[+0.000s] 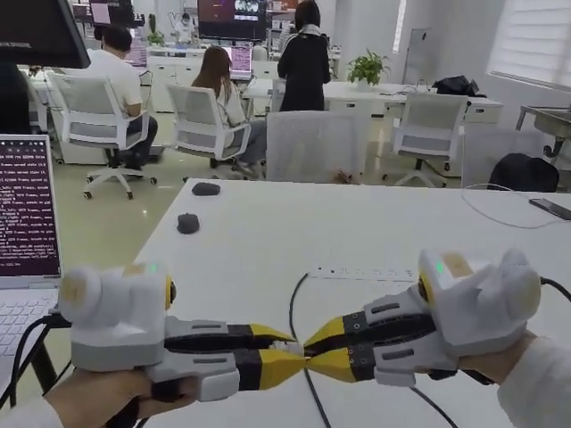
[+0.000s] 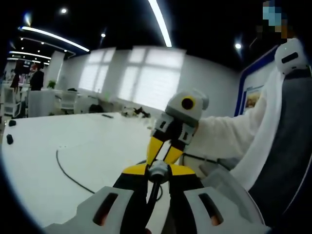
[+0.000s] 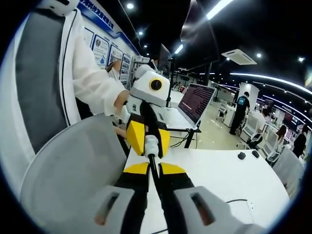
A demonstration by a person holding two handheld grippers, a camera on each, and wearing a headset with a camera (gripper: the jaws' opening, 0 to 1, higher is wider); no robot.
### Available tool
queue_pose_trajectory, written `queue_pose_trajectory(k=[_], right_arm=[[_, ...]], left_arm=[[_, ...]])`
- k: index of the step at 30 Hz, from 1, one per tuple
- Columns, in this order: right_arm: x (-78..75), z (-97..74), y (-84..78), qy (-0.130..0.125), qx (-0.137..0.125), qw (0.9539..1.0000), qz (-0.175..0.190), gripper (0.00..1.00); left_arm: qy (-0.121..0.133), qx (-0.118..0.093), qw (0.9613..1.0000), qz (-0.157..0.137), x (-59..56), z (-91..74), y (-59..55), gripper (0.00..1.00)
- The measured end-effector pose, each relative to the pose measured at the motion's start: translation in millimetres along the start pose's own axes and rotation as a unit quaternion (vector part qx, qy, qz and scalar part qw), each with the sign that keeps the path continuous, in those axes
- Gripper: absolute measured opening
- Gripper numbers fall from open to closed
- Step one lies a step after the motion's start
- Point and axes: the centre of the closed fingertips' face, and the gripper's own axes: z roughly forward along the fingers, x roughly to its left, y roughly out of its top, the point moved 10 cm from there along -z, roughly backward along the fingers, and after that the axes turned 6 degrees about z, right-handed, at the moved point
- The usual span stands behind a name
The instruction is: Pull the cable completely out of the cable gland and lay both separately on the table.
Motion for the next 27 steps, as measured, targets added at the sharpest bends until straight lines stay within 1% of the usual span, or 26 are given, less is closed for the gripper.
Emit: queue_pose_trajectory(k=[4, 6, 9, 12, 18, 23, 27], right_arm=[[0.5, 0.5, -1.6, 0.000, 0.001, 1.0000, 0.002, 0.05], [0.1, -0.6, -3.0, -0.002, -0.003, 1.0000, 0.004, 0.05], [-0.1, -2.4, -5.2, -0.009, -0.001, 0.9999, 0.005, 0.05], [-1.9, -9.6, -11.3, -0.023, -0.002, 0.9996, 0.015, 0.05], [-3.5, -22.1, -21.8, -0.038, -0.001, 0.9988, 0.030, 0.05], [-5.4, -33.2, -29.6, -0.054, -0.001, 0.9976, 0.042, 0.05], [-3.3, -37.8, -32.1, -0.059, -0.004, 0.9970, 0.051, 0.05]], left_arm=[[-0.002, 0.002, 1.0000, -0.004, 1.6, 0.3, -1.4, 0.16], [-0.002, 0.000, 1.0000, -0.007, 2.4, 0.3, -1.2, 0.16], [-0.001, -0.003, 0.9999, -0.012, 5.5, -1.6, -2.0, 0.16], [0.003, -0.006, 0.9998, -0.019, 8.8, -4.8, -2.9, 0.16], [0.006, -0.003, 0.9998, -0.018, 11.8, -10.3, -2.7, 0.16], [0.012, -0.007, 0.9996, -0.023, 15.0, -17.2, -3.8, 0.16], [0.014, -0.009, 0.9995, -0.026, 15.2, -18.8, -4.0, 0.16]])
